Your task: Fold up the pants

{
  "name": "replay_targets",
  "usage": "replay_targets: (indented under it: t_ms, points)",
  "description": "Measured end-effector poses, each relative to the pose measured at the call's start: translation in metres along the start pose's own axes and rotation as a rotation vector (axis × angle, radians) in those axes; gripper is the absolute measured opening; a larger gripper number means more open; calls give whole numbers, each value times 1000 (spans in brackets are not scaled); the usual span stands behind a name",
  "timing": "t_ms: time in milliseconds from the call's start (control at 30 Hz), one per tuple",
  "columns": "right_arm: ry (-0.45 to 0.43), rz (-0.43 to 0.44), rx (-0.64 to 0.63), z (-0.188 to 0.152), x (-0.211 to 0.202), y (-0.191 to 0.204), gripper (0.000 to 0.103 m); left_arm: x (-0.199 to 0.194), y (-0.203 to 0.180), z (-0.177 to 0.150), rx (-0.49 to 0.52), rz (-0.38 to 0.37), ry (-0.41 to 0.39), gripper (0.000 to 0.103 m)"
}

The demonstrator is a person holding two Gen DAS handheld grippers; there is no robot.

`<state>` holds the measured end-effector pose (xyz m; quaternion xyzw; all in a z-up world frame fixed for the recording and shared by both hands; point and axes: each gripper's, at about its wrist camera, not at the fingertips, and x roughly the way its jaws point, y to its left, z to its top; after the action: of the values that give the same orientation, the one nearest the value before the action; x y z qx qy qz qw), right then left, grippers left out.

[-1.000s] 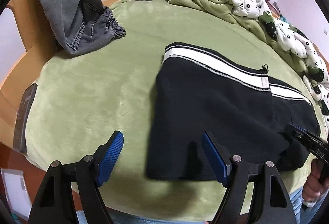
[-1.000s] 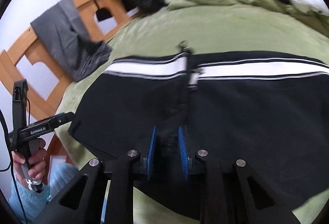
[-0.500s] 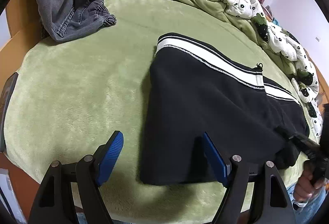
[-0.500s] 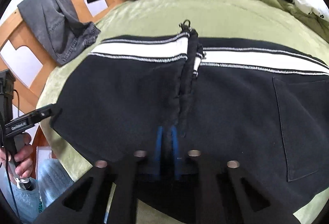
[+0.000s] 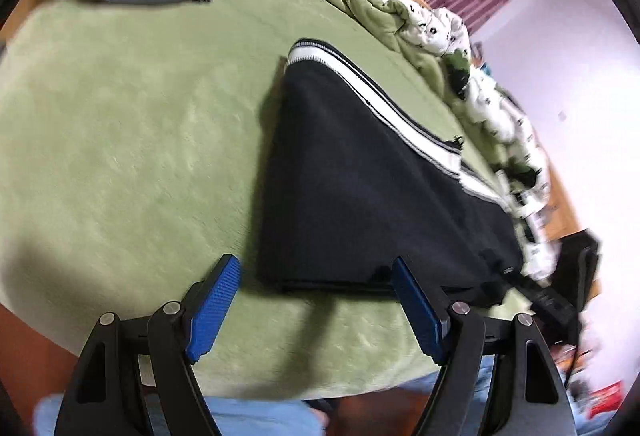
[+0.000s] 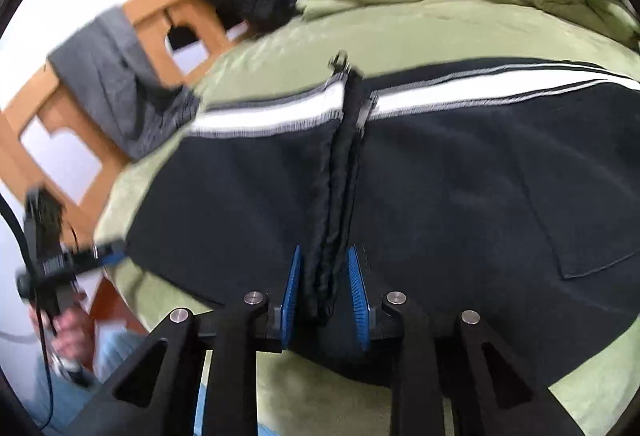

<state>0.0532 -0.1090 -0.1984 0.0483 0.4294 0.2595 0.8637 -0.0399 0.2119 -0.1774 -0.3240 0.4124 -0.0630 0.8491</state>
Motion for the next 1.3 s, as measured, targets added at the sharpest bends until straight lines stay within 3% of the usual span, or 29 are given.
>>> replay_targets:
  t_ms: [133, 233, 267, 333, 433, 533, 600, 667, 833, 1067, 1300]
  points:
    - [75, -73, -59, -1, 21, 8, 32, 7, 10, -1, -85, -46, -44, 77]
    - [60, -115, -102, 0, 16, 15, 37, 13, 5, 0, -94, -18, -53, 75]
    - [51, -130, -87, 3, 12, 14, 38, 14, 1, 0, -86, 3, -56, 69]
    - [18, -134, -52, 5, -3, 6, 39, 15, -7, 2, -68, 40, -49, 42]
    - [4, -181, -35, 6, -17, -8, 39, 12, -23, 4, 0, 120, -38, 24]
    - [-53, -306, -44, 4, -35, -25, 39, -1, -41, 9, 42, 160, -66, 17]
    - [-56, -321, -11, 5, -43, -38, 39, -8, -57, 13, 72, 189, -88, 15]
    - [-1, -294, 37, 5, -48, -58, 35, -13, -80, 18, 100, 216, -128, 14]
    - [-11, -255, 86, -4, -67, -93, 34, -7, -160, 23, 257, 218, -176, 13]
    - [-64, -176, 108, -19, -97, -126, 34, 63, -261, 5, 390, 200, -95, 13]
    - [-77, -232, 115, -42, -137, -164, 34, 152, -315, -47, 456, 126, 77, 13]
